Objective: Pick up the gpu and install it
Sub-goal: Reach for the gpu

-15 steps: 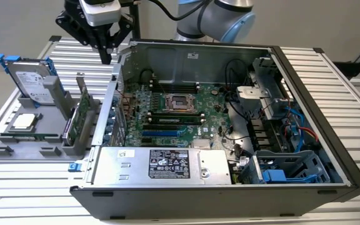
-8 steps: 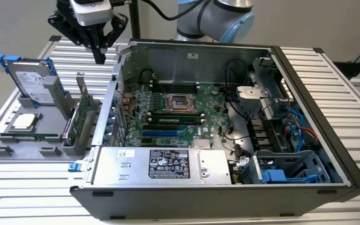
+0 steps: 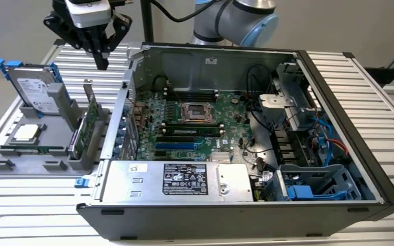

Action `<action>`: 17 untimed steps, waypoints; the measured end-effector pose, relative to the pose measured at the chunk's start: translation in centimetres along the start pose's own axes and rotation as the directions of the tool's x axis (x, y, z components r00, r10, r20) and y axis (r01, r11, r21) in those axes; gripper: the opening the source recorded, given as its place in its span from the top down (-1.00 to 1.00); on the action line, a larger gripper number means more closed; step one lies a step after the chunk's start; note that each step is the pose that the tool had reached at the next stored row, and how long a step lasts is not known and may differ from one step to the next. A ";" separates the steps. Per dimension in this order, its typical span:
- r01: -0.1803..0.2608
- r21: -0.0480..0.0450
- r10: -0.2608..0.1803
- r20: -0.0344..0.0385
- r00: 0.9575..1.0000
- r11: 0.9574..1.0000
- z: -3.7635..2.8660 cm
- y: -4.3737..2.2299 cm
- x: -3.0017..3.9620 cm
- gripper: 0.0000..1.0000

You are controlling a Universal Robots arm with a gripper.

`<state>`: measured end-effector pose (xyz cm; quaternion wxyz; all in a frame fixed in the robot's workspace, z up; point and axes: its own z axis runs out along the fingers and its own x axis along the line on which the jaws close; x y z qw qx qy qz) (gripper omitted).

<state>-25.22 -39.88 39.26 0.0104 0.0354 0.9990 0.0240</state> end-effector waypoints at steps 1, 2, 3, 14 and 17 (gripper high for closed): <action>0.000 0.000 0.000 0.000 1.000 1.000 0.00 -0.01 0.15 1.00; 0.000 0.000 0.000 0.000 1.000 1.000 -0.01 -0.02 0.31 1.00; 0.000 0.000 0.000 0.000 1.000 1.000 -0.01 -0.03 0.45 1.00; 0.000 0.000 0.000 0.000 1.000 1.000 -0.04 -0.14 2.04 1.00; 0.000 0.000 0.000 0.000 1.000 1.000 -0.06 -0.17 2.48 1.00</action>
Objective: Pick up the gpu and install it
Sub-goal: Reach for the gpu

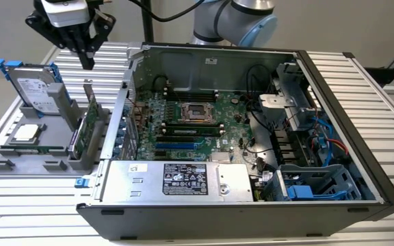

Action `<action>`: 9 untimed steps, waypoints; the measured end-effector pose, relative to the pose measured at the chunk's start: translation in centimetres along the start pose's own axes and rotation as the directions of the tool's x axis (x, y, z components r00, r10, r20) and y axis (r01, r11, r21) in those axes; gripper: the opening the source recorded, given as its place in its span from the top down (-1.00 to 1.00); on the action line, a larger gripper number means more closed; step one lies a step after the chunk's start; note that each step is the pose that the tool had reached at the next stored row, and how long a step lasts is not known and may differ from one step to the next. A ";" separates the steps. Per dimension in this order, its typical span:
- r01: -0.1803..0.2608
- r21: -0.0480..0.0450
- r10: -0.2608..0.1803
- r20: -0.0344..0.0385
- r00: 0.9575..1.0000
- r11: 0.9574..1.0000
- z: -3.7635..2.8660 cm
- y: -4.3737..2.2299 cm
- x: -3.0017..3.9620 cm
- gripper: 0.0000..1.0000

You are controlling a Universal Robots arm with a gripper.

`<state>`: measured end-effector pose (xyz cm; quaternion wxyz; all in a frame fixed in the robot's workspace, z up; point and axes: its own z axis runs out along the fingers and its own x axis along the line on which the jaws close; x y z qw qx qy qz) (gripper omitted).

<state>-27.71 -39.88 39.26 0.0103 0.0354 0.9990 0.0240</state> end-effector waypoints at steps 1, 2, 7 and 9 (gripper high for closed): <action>0.000 0.000 0.000 0.000 1.000 1.000 0.00 -0.01 0.15 1.00; 0.000 0.000 0.000 0.000 1.000 1.000 0.00 -0.02 0.30 1.00; 0.000 0.000 0.000 0.000 1.000 1.000 -0.02 -0.07 1.01 1.00; 0.000 0.000 0.000 0.000 1.000 1.000 -0.03 -0.09 1.31 1.00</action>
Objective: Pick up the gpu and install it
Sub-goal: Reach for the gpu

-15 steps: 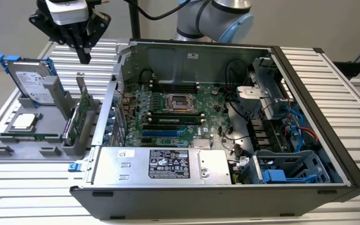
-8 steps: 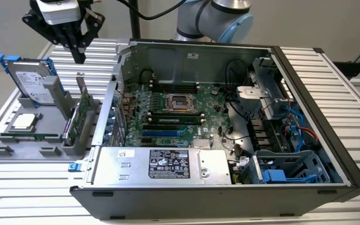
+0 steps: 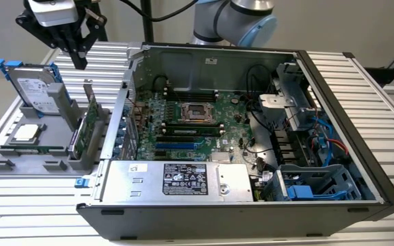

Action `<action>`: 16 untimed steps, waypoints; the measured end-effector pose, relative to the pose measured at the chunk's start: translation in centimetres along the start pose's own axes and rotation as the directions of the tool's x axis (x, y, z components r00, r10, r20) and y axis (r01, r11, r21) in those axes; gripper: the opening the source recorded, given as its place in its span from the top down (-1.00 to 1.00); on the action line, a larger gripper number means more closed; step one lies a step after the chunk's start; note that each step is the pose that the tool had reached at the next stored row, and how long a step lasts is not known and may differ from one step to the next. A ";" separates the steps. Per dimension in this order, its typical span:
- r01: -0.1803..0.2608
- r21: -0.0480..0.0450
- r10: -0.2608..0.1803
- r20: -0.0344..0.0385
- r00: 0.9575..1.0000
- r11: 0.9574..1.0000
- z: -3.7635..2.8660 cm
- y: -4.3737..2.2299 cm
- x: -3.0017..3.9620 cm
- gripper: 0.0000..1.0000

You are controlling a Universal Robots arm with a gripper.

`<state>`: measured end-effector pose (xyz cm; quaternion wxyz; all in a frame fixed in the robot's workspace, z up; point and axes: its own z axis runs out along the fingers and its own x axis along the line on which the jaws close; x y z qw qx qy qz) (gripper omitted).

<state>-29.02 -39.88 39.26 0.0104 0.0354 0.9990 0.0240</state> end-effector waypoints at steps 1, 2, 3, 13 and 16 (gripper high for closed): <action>0.000 0.000 0.000 0.000 1.000 1.000 0.00 -0.01 0.14 1.00; 0.000 0.000 0.000 0.000 1.000 1.000 0.00 -0.02 0.29 1.00; 0.000 0.000 0.000 0.000 1.000 1.000 -0.01 -0.03 0.44 1.00; 0.000 0.000 0.000 0.000 1.000 1.000 -0.04 -0.13 1.88 1.00; 0.000 0.000 0.000 0.000 1.000 1.000 -0.06 -0.16 2.29 1.00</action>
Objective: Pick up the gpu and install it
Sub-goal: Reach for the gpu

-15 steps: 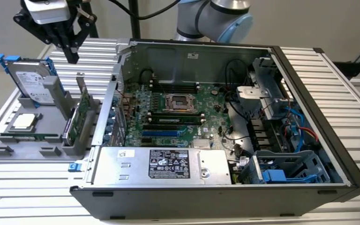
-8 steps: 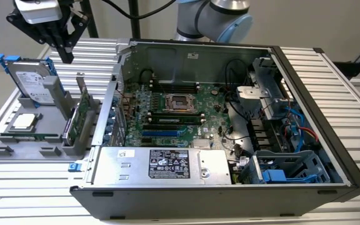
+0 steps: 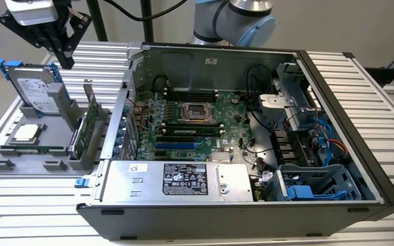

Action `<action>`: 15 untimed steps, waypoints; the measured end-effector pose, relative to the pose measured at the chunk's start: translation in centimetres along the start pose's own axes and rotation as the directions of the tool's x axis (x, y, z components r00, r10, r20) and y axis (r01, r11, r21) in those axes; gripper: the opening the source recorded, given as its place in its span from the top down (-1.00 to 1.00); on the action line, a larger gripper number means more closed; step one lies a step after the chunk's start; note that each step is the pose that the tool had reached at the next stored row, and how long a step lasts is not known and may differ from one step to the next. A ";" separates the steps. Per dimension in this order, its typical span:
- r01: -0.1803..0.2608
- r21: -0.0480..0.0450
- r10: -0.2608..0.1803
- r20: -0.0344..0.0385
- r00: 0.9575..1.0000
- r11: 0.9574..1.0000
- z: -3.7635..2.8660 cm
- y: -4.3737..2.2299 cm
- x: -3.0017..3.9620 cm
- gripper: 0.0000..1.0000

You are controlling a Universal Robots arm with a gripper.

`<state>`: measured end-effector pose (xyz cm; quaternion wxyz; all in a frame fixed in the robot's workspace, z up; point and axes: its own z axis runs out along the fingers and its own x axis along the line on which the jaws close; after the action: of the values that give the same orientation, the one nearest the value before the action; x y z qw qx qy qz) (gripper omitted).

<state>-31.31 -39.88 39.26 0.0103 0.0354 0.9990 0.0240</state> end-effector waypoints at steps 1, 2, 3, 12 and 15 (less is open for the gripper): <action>0.000 0.000 0.000 0.000 1.000 1.000 0.00 -0.01 0.14 1.00; 0.000 0.000 0.000 0.000 1.000 1.000 0.00 -0.02 0.27 1.00; 0.000 0.000 0.000 0.000 1.000 1.000 0.00 -0.03 0.42 1.00; 0.000 0.000 0.000 0.000 1.000 1.000 -0.03 -0.11 1.60 1.00; 0.000 0.000 0.000 0.000 1.000 1.000 -0.04 -0.14 1.96 1.00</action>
<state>-33.28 -39.88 39.26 0.0103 0.0354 0.9990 0.0240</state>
